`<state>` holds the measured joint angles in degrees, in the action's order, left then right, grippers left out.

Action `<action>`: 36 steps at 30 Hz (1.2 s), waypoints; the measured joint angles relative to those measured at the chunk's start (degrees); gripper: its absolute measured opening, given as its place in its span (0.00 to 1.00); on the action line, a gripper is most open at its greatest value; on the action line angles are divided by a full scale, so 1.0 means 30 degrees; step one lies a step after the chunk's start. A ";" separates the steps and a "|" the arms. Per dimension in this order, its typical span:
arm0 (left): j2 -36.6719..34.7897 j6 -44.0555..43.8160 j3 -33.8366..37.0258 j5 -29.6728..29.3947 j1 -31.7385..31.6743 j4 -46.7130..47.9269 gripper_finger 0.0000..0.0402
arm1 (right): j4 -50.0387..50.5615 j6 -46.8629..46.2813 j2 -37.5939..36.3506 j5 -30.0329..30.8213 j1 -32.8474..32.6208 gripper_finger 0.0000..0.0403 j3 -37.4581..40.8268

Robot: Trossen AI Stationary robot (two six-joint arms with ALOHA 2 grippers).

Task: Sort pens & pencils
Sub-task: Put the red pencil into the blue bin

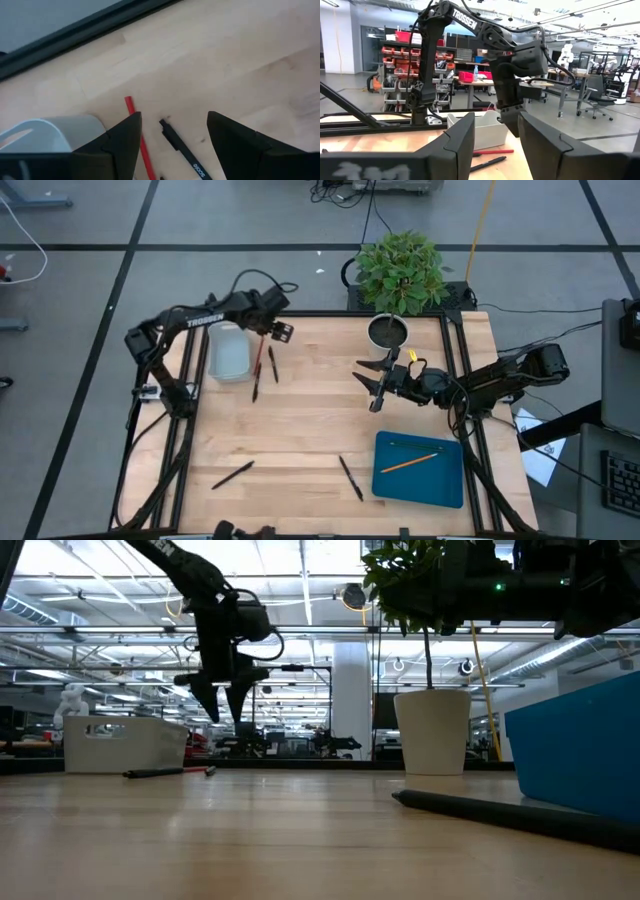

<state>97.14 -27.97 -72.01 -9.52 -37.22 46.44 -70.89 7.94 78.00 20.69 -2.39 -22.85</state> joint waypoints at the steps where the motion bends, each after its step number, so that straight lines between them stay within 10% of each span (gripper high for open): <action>1: 0.0007 -0.0068 0.0005 0.0321 -0.0348 0.0012 0.58 | 0.0000 0.0000 0.0000 0.0000 -0.0007 0.36 0.0000; 15: 0.1235 -0.0130 -0.0276 0.3696 -0.0281 -0.0042 0.58 | -0.1200 0.0439 -0.0001 -0.0015 -0.0007 0.36 0.0000; 36: 0.6173 0.1605 -0.5068 0.2393 -0.1630 0.5129 0.58 | -0.1071 0.0102 -0.0007 -0.0503 -0.0109 0.36 0.0000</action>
<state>115.66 -23.16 -87.21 -2.34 -42.11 61.82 -74.11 8.25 77.97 19.18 -2.72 -22.85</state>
